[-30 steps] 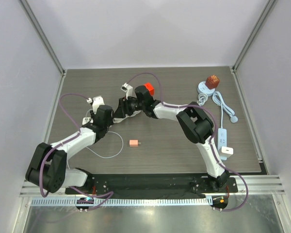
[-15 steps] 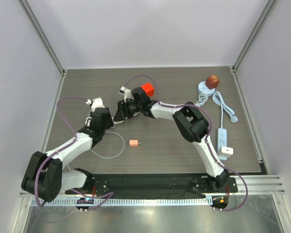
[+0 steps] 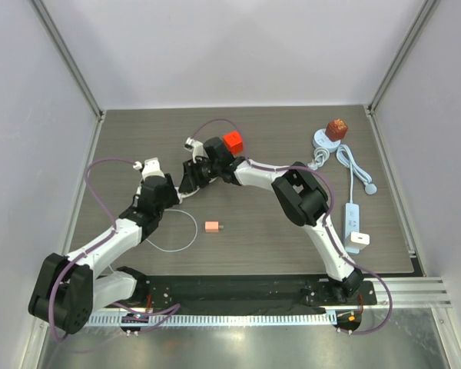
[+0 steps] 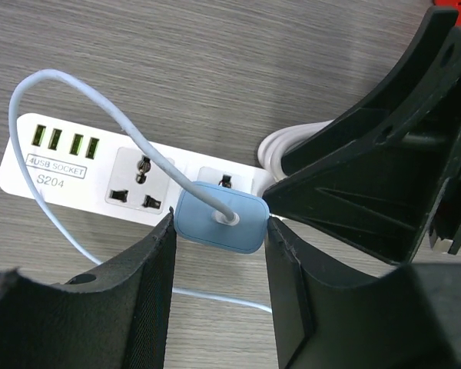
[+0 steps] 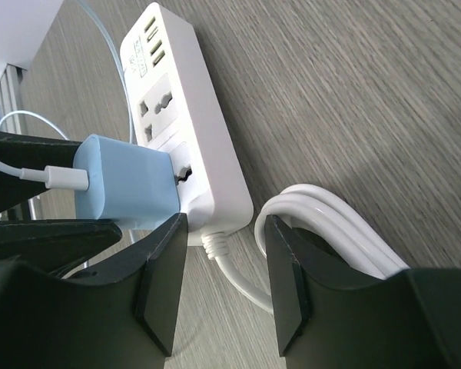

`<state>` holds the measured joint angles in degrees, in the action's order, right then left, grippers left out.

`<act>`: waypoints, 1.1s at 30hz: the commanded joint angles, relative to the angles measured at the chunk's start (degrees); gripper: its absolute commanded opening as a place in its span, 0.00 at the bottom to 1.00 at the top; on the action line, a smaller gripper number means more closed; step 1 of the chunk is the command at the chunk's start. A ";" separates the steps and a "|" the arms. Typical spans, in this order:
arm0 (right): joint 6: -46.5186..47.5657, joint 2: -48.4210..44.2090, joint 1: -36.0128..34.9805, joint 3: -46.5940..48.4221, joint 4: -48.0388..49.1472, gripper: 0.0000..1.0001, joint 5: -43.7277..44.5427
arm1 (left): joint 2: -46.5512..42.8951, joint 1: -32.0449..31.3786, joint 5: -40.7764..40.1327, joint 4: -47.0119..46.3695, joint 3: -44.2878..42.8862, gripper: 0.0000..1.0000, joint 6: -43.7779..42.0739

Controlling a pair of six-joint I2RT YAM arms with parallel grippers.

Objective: Pull the plug off the socket

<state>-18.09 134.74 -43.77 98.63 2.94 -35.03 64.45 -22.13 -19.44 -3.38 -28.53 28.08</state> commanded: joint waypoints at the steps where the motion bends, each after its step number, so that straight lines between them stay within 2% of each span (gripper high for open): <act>1: 3.23 0.79 -2.11 1.22 -5.11 0.49 3.55 | -2.40 -0.19 4.41 -11.03 -1.52 0.00 1.72; 6: 5.07 1.58 -2.72 1.48 -9.78 0.45 9.79 | -1.43 1.47 5.46 -10.86 -2.84 0.00 5.93; 9: 6.92 2.02 -3.25 1.83 -13.83 0.45 13.48 | -1.43 4.81 9.23 -15.33 -1.27 0.00 10.76; 15: 9.02 3.77 -4.57 4.02 -17.61 0.45 16.82 | -1.25 5.78 11.00 -17.45 -0.82 0.00 12.62; 18: 9.65 5.97 -5.36 7.80 -22.18 0.45 18.42 | -1.43 5.78 11.27 -13.87 -2.48 0.00 11.66; 24: 7.72 4.40 -4.57 6.49 -18.94 0.46 14.29 | -5.46 5.78 6.62 2.29 -5.57 0.00 6.91; 25: 6.58 4.13 -4.31 6.14 -17.72 0.46 13.33 | -6.43 5.78 5.65 4.58 -6.18 0.03 6.91; 27: 5.70 3.87 -3.34 5.61 -16.13 0.47 11.30 | -7.05 5.78 3.81 10.20 -6.97 0.16 7.60; 28: 5.35 3.78 -3.08 5.43 -15.86 0.46 10.69 | -7.23 5.78 3.62 11.54 -7.50 0.31 7.96; 31: 4.99 3.17 -2.29 4.21 -14.98 0.47 9.80 | -7.41 5.70 3.53 15.23 -7.50 0.55 9.71; 33: 4.55 2.99 -1.94 3.76 -14.19 0.47 8.84 | -6.88 5.61 3.09 16.73 -7.33 0.62 10.33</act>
<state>-12.84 136.51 -46.33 105.23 -7.03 -25.76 57.60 -16.58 -14.31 6.98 -34.26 37.54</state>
